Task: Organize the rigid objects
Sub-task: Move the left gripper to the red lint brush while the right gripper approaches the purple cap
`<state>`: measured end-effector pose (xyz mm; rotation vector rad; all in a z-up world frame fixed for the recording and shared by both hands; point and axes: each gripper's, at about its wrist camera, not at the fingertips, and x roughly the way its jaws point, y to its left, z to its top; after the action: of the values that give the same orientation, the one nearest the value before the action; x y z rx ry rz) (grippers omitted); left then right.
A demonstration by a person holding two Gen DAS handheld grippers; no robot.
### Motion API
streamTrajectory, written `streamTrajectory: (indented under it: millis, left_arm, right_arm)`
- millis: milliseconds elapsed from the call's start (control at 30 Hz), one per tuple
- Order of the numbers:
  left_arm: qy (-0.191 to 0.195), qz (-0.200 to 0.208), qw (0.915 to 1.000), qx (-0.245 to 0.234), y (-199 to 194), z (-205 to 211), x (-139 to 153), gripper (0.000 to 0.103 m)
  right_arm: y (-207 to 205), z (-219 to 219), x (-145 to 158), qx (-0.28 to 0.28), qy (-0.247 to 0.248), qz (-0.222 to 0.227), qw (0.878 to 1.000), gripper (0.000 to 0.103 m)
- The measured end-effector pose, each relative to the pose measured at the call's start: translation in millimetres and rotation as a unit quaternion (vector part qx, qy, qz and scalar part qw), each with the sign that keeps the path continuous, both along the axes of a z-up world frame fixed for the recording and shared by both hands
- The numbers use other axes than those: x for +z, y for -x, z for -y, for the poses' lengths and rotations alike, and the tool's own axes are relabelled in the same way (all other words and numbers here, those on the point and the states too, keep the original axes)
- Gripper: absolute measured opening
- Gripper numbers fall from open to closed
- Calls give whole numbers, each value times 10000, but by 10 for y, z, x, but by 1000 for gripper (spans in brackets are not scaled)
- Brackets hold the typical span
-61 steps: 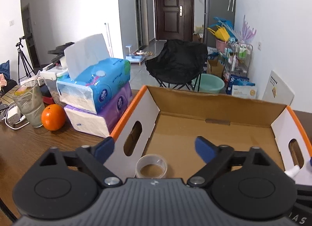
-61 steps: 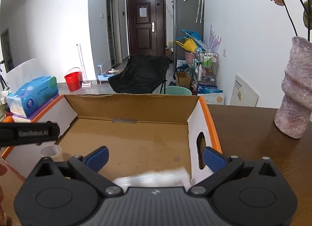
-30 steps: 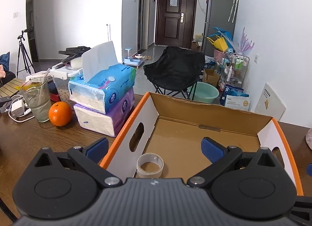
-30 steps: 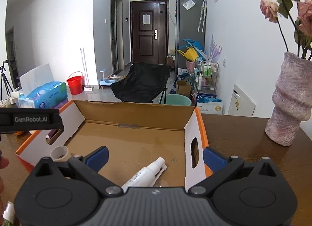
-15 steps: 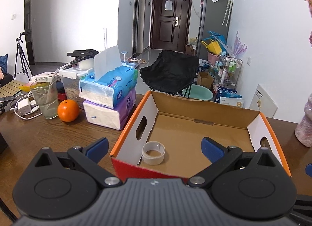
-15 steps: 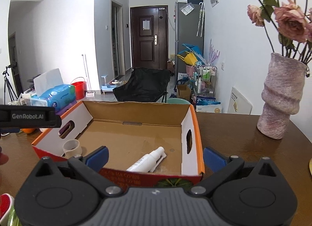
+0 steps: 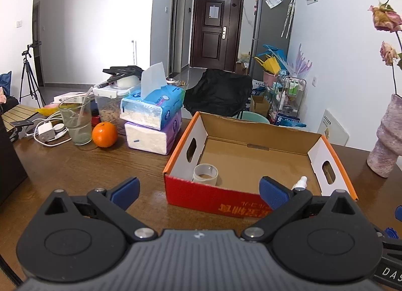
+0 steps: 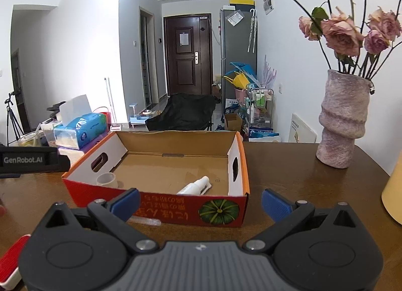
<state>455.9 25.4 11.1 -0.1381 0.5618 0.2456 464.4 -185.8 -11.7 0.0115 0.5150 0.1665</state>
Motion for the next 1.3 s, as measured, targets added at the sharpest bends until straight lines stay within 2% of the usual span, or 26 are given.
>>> streamTrajectory:
  millis: [533, 1300]
  left_arm:
    - [96, 107, 9997, -191, 700, 50, 47, 103]
    - [-95, -294, 9995, -24, 1656, -344, -408, 103]
  right_arm:
    - [766, 118, 54, -88, -79, 123, 9999, 103]
    - [1714, 221, -372, -96, -33, -225, 9997, 103]
